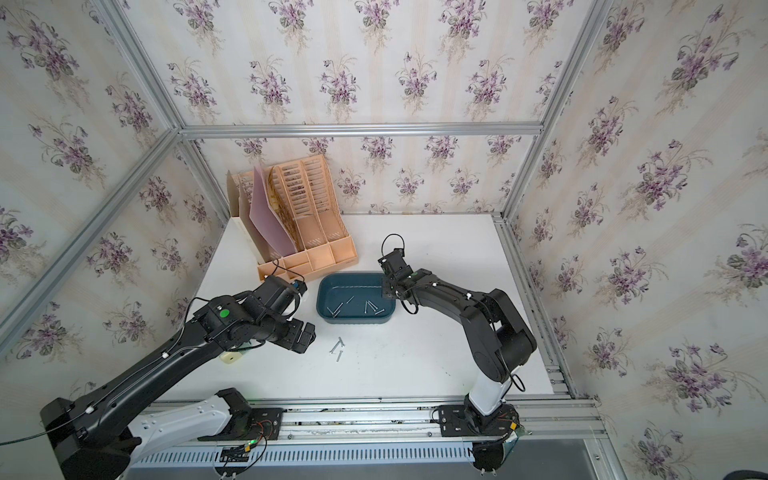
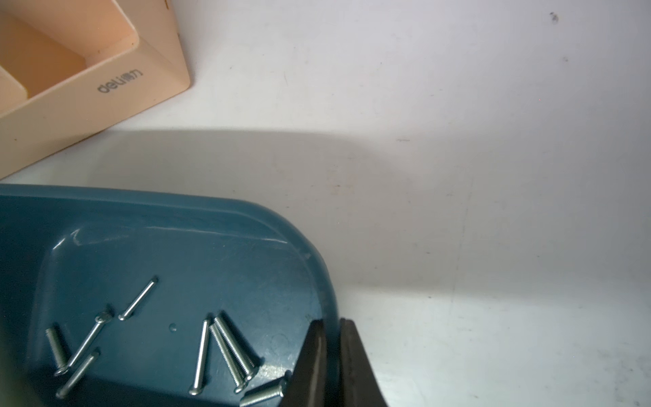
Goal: Put the screws on the desktop into the storage box
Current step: Move the storage box to the center of the board.
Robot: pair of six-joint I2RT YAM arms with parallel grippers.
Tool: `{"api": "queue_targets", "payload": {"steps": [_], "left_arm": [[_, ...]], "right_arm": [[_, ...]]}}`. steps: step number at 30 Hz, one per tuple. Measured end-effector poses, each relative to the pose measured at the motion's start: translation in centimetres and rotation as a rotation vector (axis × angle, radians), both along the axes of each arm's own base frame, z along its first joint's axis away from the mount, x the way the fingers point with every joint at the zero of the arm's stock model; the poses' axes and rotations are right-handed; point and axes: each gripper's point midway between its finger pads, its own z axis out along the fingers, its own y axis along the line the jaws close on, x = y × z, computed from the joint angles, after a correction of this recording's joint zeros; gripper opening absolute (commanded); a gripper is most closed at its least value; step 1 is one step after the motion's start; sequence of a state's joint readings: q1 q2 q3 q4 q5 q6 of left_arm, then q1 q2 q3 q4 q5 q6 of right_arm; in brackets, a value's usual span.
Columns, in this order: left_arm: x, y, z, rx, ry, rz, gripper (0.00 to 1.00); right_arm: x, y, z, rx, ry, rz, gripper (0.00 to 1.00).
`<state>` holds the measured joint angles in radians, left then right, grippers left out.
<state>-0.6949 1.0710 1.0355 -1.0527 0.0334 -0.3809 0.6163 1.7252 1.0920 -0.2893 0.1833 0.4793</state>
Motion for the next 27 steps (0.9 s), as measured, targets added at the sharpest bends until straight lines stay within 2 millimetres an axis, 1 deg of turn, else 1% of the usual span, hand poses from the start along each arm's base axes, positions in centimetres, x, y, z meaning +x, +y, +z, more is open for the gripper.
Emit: {"api": "queue_targets", "payload": {"steps": [5,10,11,15,18,19,22,25,27], "left_arm": [[-0.2,0.1,-0.4,0.005,0.007,0.001,0.99],[-0.2,0.2,-0.5,0.005,0.009,0.004,0.99],[-0.3,0.2,-0.6,0.007,0.011,0.004,0.99],[-0.7,0.4,-1.4,0.010,0.033,0.012,0.99],[-0.8,0.2,-2.2,0.008,0.052,0.012,0.99],[-0.8,0.1,-2.5,0.010,0.059,0.012,0.99],[-0.6,-0.1,-3.0,0.014,0.071,0.015,0.99],[-0.7,-0.2,-3.2,0.007,0.076,0.015,0.99],[-0.7,-0.3,-3.1,0.000,0.074,0.014,0.99]], "right_arm": [[1.2,-1.8,0.2,0.001,-0.006,-0.056,0.04],[2.8,-5.0,0.2,0.008,-0.009,-0.147,0.03],[3.0,-5.3,0.3,0.006,-0.013,-0.157,0.03],[3.7,-5.6,0.1,0.025,-0.012,-0.169,0.04],[3.9,-5.7,0.2,0.028,-0.013,-0.171,0.15],[4.0,-5.7,0.2,0.030,-0.016,-0.173,0.23],[4.0,-5.9,0.5,0.026,-0.024,-0.173,0.33],[3.8,-6.1,1.9,0.031,-0.054,-0.161,0.42],[3.6,-6.2,3.1,0.041,-0.081,-0.153,0.48]]}}
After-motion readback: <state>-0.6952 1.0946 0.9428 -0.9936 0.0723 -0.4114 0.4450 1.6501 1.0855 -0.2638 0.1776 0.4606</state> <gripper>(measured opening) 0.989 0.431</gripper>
